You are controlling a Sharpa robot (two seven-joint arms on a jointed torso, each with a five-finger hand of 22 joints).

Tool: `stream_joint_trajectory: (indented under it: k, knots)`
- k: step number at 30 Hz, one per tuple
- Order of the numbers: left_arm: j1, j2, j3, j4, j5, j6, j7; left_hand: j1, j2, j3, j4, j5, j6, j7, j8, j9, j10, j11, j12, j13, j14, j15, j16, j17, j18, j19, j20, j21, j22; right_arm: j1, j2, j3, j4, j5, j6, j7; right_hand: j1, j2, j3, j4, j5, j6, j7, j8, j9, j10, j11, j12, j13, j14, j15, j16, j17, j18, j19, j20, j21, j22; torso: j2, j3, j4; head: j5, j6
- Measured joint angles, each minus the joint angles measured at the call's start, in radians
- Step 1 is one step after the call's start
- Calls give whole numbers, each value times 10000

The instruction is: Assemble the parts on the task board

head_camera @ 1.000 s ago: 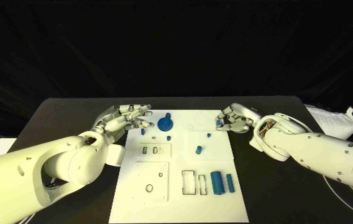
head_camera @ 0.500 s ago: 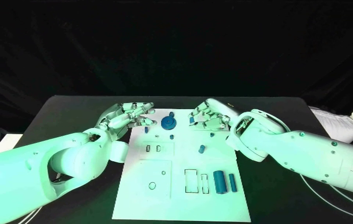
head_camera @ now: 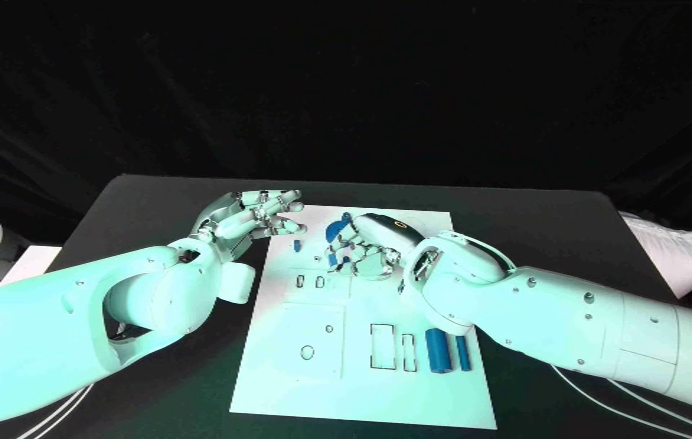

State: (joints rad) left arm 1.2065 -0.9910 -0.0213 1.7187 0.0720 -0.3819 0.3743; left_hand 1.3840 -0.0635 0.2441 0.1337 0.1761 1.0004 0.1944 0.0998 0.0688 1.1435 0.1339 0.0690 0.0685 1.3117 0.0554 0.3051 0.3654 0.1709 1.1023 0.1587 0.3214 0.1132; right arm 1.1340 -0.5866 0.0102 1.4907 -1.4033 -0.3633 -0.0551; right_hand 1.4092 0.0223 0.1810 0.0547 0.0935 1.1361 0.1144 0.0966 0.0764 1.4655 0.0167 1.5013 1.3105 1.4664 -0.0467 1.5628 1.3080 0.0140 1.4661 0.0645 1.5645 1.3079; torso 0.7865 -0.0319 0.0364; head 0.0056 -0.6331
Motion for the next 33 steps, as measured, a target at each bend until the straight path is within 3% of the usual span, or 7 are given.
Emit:
stream_joint_trajectory:
  k: [8, 14, 28, 33]
  knots:
    - [0, -8, 0, 10, 21, 14, 10, 0, 0, 0, 0, 0, 0, 0, 0, 0, 0, 0, 0, 0, 0, 0, 0, -1, 1, 0, 0, 0, 1, -201, 371, -66, -174, -556, 201, -424, -106, -57, -1, 1, 71, 0, 0, -9, 0, 0, 0, -39, -34, 0, 0, 0, -1, -1, 0, 1, 0, -1, 1, 8, -11, 192, -104]
    - [2, -1, 0, 61, 28, 37, 15, 0, 0, 0, 0, 0, 18, 18, -6, 0, 0, 0, 0, 0, 0, 0, 0, 0, 2, 0, 0, 0, 1, -313, 467, -86, -170, -922, 362, -671, -200, -66, -2, 1, 71, 0, 0, -29, 0, 0, 1, -76, -31, 0, 0, 0, -2, 0, 0, 1, 0, -2, 8, 18, -5, 198, -150]
    - [1, 1, 0, 76, 37, 163, 50, 0, 0, 0, 0, 0, 37, 37, -41, 0, 0, 0, 0, 0, 0, 0, 0, 20, -1, 0, 0, 0, 1, -329, 451, -56, -92, -1529, 423, -977, -288, -152, -6, 1, 112, 0, 0, -75, 8, 3, 5, -76, -32, 0, 1, 0, -4, 0, 0, 1, 0, -4, 7, 27, -13, 206, -216]
    - [1, 1, 0, 72, 38, 209, 63, 0, 0, 0, 0, 0, 37, 37, -40, 0, 0, 0, 0, 0, 0, 0, 0, 19, 0, 0, 0, 0, 1, -331, 414, -47, -70, -1723, 398, -1083, -334, -198, -8, 1, 363, 0, 0, -74, 33, 4, 6, -76, -24, 0, 1, 0, -4, -1, 0, 1, 0, -4, 5, 28, -11, 193, -218]
